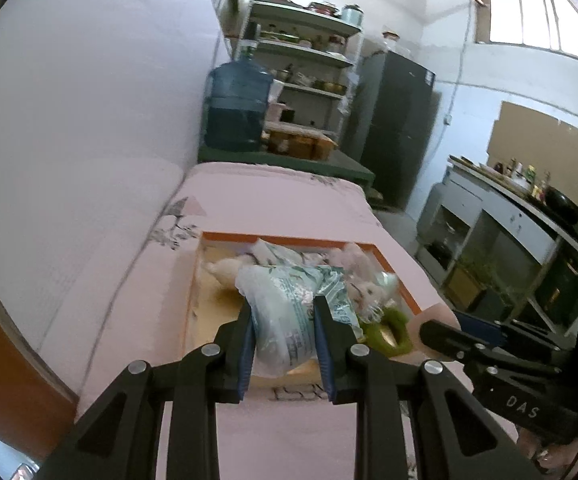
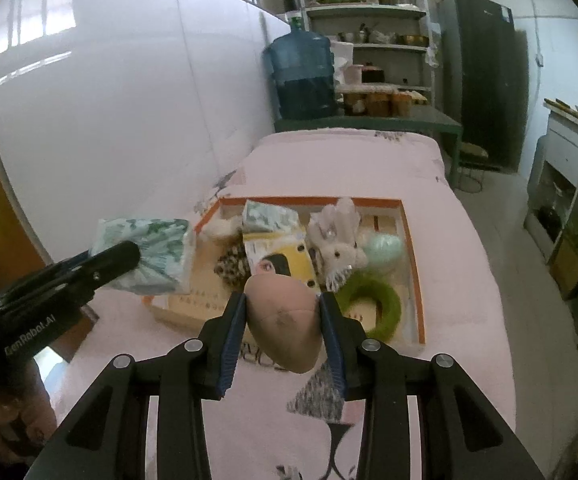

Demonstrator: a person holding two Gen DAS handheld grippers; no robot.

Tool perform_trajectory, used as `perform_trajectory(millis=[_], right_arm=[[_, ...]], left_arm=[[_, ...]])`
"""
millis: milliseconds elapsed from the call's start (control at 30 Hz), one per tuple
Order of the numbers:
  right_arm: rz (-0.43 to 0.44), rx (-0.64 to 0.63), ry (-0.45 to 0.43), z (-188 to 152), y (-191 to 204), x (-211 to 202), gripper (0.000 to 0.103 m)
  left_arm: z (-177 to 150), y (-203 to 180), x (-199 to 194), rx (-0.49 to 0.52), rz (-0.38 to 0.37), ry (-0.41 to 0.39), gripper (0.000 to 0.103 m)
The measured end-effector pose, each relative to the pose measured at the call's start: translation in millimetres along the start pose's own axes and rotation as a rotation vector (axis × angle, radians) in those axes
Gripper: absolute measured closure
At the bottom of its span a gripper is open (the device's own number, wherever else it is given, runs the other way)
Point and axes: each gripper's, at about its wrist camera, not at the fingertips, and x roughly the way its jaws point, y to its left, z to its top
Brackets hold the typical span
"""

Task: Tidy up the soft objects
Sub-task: 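Carry the tissue pack and peach puff over the tray and lower them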

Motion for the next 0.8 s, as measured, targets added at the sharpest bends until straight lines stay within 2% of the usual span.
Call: perform_trajectory(millis=[367, 800], right_arm=[[0.027, 0.006, -0.011, 26, 3, 26, 0.065], [0.05, 0.017, 0.047, 30, 4, 79, 0.065]], left_arm=[[16, 27, 20, -0.046, 0.061, -0.024, 0.076], [7, 38, 68, -0.053, 0.096, 0.045, 0.076]])
